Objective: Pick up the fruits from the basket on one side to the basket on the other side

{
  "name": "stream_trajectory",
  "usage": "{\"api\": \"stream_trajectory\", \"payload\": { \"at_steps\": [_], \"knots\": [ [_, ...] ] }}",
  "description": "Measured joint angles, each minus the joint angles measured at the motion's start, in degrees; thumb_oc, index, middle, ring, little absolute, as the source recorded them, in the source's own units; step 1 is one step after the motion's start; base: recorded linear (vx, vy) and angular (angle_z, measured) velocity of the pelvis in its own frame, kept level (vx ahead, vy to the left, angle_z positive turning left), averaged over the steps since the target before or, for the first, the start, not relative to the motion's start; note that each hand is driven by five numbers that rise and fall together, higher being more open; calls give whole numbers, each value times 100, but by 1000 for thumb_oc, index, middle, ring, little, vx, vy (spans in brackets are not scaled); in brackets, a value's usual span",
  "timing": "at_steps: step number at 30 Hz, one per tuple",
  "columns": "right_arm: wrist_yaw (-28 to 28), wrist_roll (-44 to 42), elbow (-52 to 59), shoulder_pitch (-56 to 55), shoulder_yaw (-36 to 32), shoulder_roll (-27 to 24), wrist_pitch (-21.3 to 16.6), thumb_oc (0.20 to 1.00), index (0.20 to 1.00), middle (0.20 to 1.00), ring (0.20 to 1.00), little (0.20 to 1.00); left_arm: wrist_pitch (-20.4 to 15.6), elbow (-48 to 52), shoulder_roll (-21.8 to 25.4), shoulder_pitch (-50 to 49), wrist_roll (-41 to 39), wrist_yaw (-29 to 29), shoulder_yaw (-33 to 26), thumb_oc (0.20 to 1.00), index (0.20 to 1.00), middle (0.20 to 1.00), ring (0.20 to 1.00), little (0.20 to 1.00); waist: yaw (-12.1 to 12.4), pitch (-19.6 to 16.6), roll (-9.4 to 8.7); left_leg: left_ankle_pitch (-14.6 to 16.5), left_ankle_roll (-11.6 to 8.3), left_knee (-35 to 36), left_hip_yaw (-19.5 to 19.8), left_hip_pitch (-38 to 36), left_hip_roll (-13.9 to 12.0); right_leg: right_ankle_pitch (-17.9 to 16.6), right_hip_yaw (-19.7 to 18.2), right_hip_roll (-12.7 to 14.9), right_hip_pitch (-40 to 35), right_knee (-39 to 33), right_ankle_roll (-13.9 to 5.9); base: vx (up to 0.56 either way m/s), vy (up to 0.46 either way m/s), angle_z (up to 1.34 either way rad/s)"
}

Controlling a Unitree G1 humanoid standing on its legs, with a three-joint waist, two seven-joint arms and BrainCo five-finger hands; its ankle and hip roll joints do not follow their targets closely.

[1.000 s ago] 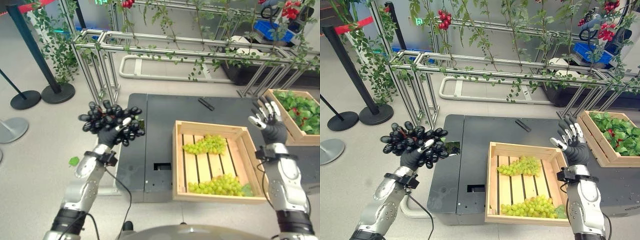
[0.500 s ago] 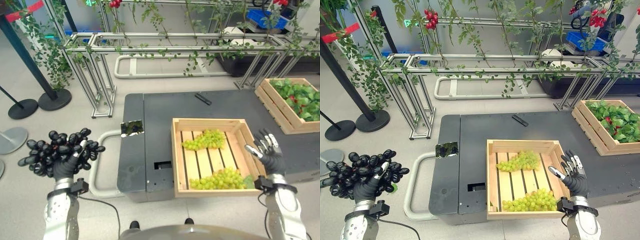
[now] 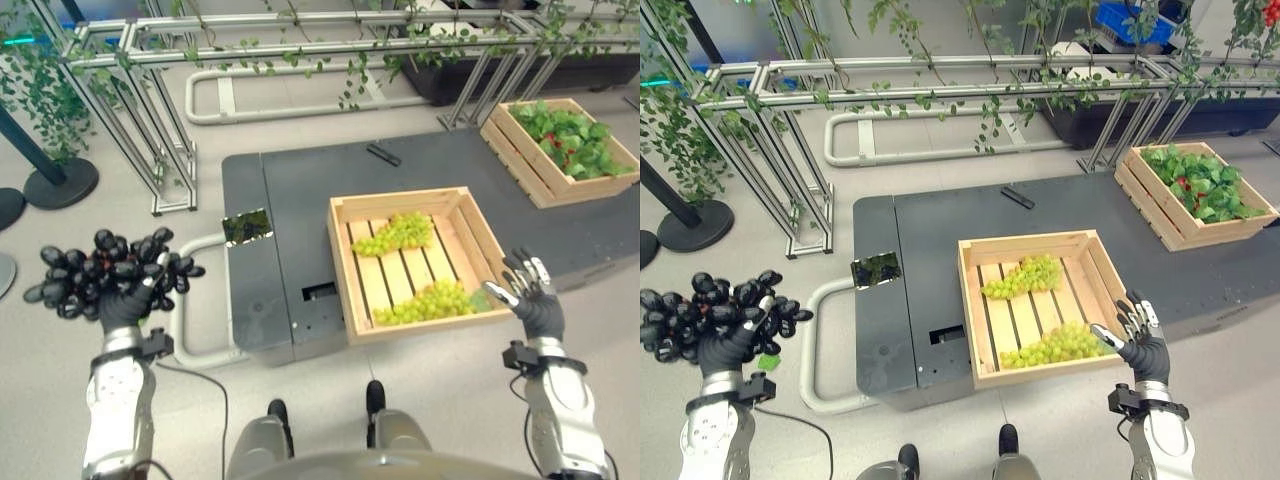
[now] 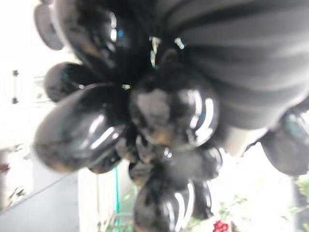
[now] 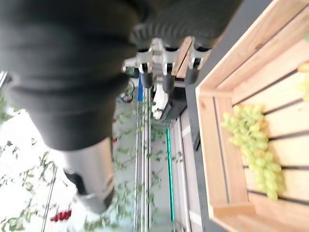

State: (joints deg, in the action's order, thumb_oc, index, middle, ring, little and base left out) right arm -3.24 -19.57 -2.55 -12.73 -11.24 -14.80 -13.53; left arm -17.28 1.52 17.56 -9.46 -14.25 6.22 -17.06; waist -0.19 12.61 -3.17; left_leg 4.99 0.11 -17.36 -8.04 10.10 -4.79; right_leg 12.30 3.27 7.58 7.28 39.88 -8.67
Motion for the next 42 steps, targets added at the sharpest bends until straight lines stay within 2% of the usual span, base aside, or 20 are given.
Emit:
{"api": "stream_trajectory", "payload": {
  "at_steps": [2, 3, 5, 6, 9, 10, 12, 14, 15, 17, 19, 21, 22, 23, 24, 25, 26, 31, 36, 42],
  "knots": [
    [2, 96, 86, -30, 1, -121, -6, 1000, 1000, 1000, 1000, 1000, -35, 11, 54, -38, -2, 54, -21, 200, 200, 200, 200, 200, 274, -88, -134, -71, -101, -218, 70, 152, 43, 247, -152, -161, -738, -468, -9, -286, -306, -2],
    [7, 103, 81, 22, -8, -216, -11, 1000, 1000, 1000, 1000, 1000, -45, -15, 23, -96, -8, 77, -21, 200, 200, 200, 200, 200, 354, -68, -38, -79, -80, -515, 280, 406, -3, 571, -100, -303, -1147, -1287, 15, -465, -407, -28],
    [2, 108, 154, 83, 3, -251, -20, 1000, 1000, 1000, 1000, 1000, -54, -27, 12, -111, -6, 89, -17, 200, 200, 200, 200, 200, 562, -84, -52, -140, -158, -538, 446, 556, 22, 936, -73, -305, -1331, -1898, 373, -390, -318, -23],
    [1, 105, 153, 172, 6, -359, -20, 1000, 1000, 1000, 1000, 1000, -62, -48, -68, -122, -6, 106, -25, 200, 200, 200, 200, 200, 620, -65, 3, -271, -372, -507, 567, 653, 4, 1090, -42, -338, -1328, -2127, 607, -299, -257, 8],
    [-12, 96, 250, 0, -18, -624, -27, 1000, 1000, 1000, 1000, 1000, -120, -33, -210, -447, -16, 56, 67, 200, 200, 200, 200, 200, 692, -131, 309, -850, -755, 54, 961, 722, -317, 985, 111, -891, -1029, -1953, 862, -422, -431, 44],
    [-16, 89, 257, -322, -181, -787, -126, 1000, 1000, 1000, 1000, 1000, -93, -130, -232, -452, -30, 9, 249, 200, 200, 200, 200, 200, 492, -53, 451, -1450, -816, 629, 1353, 684, -322, 743, 201, -1273, -1163, -2247, 1203, -167, -151, 122],
    [-4, 91, 192, -506, -278, -934, -129, 1000, 1000, 1000, 1000, 1000, -89, -177, -252, -603, -31, -36, 395, 200, 200, 200, 200, 200, 435, -5, 568, -1731, -736, 1212, 1375, 508, -548, 728, 274, -1494, -1046, -2007, 1345, -268, -146, 94],
    [15, 95, 245, -511, -306, -938, -159, 1000, 1000, 1000, 1000, 1000, -41, -381, -246, -745, -57, -49, 457, 200, 200, 200, 200, 200, 419, 185, 586, -748, -678, 1351, 794, 490, -674, 681, 455, -1506, -939, -1815, 1572, -405, -141, 72],
    [41, 102, 198, -486, -326, -850, -158, 1000, 1000, 1000, 1000, 1000, -1, -504, -253, -732, -59, -84, 467, 200, 200, 200, 200, 200, 366, 262, 365, -755, -688, 950, 580, 573, -581, 558, 708, -1245, -855, -1823, 1728, -386, -141, 73],
    [67, 136, 254, -524, -361, -820, -159, 1000, 1000, 1000, 1000, 1000, 24, -494, -252, -776, -54, -177, 475, 200, 200, 200, 200, 200, 354, 255, 206, -709, -755, -377, 691, 743, -334, 195, 915, -1060, -779, -2147, 1778, -320, -70, 63],
    [91, 167, 252, -420, -385, -843, -159, 1000, 1000, 1000, 1000, 1000, 3, -449, -269, -736, -56, -223, 467, 200, 200, 200, 200, 200, 245, 235, 131, -552, -840, -1200, 820, 633, -59, -130, 1086, -971, -644, -2467, 1721, -188, 12, 66],
    [88, 207, 252, -348, -366, -766, -152, 1000, 1000, 1000, 1000, 1000, 6, -452, -291, -676, -55, -244, 477, 200, 200, 200, 200, 200, 186, 221, 96, -154, -675, -1775, 783, 254, 161, -451, 1097, -965, -710, -2955, 1485, -96, 102, 49],
    [89, 207, 231, -308, -376, -722, -158, 1000, 1000, 1000, 1000, 1000, 0, -431, -306, -666, -54, -248, 502, 200, 200, 200, 200, 200, 108, 171, 186, 15, -551, -1731, 843, -92, 239, -400, 1234, -948, -735, -3135, 498, -54, 178, 50],
    [101, 207, 168, -243, -409, -749, -158, 1000, 1000, 1000, 1000, 1000, -6, -426, -418, -715, -53, -247, 563, 200, 200, 200, 200, 200, 73, 204, 423, 143, -499, -1547, 817, -366, 34, 100, 1442, -887, -563, -2549, 162, -25, 195, 50],
    [102, 207, 172, -256, -438, -830, -160, 1000, 1000, 1000, 1000, 1000, -27, -293, -476, -763, -51, -255, 595, 200, 200, 200, 200, 200, 40, 131, 529, 162, -511, -1105, 850, -612, -192, 373, 1364, -696, -249, -1688, 692, -66, 235, 59],
    [120, 213, 175, -336, -546, -809, -169, 1000, 1000, 1000, 1000, 1000, -96, -141, -346, -706, -30, -281, 713, 200, 200, 200, 200, 200, -118, -19, 337, 508, -731, -143, 522, -1072, -232, 258, 1123, -202, -138, -1460, 910, -71, 219, 67],
    [127, 213, 105, -302, -581, -800, -141, 1000, 1000, 1000, 1000, 1000, -84, -207, -384, -701, -17, -288, 774, 200, 200, 200, 200, 200, -245, -103, 504, 579, -808, 432, 505, -1200, -351, 130, 1155, -375, -152, -1682, 976, -100, 215, 63],
    [240, 337, 37, -284, -469, -527, -146, 1000, 1000, 1000, 1000, 1000, -56, -293, -264, -487, -4, -259, 786, 200, 200, 200, 200, 200, -206, -186, 311, 51, -350, 1281, 495, -1307, 58, -595, 1064, -260, 68, -2406, 919, -32, 154, -7],
    [229, 442, 34, -455, -333, -505, -131, 1000, 1000, 1000, 1000, 1000, -55, -296, -241, -496, -5, -263, 790, 200, 200, 200, 200, 200, -224, -401, 372, -44, -233, 1388, 348, -1356, 202, -852, 1086, -87, -114, -2868, 615, -11, 88, -16],
    [147, 495, 35, -669, -210, -475, -109, 1000, 1000, 1000, 1000, 1000, -54, -295, -230, -656, -3, -276, 782, 200, 200, 200, 200, 200, -224, -593, 294, -112, -216, 1563, 231, -1569, 315, -1196, 1011, -37, -321, -3176, 612, 5, 18, -6]
  ]
}}
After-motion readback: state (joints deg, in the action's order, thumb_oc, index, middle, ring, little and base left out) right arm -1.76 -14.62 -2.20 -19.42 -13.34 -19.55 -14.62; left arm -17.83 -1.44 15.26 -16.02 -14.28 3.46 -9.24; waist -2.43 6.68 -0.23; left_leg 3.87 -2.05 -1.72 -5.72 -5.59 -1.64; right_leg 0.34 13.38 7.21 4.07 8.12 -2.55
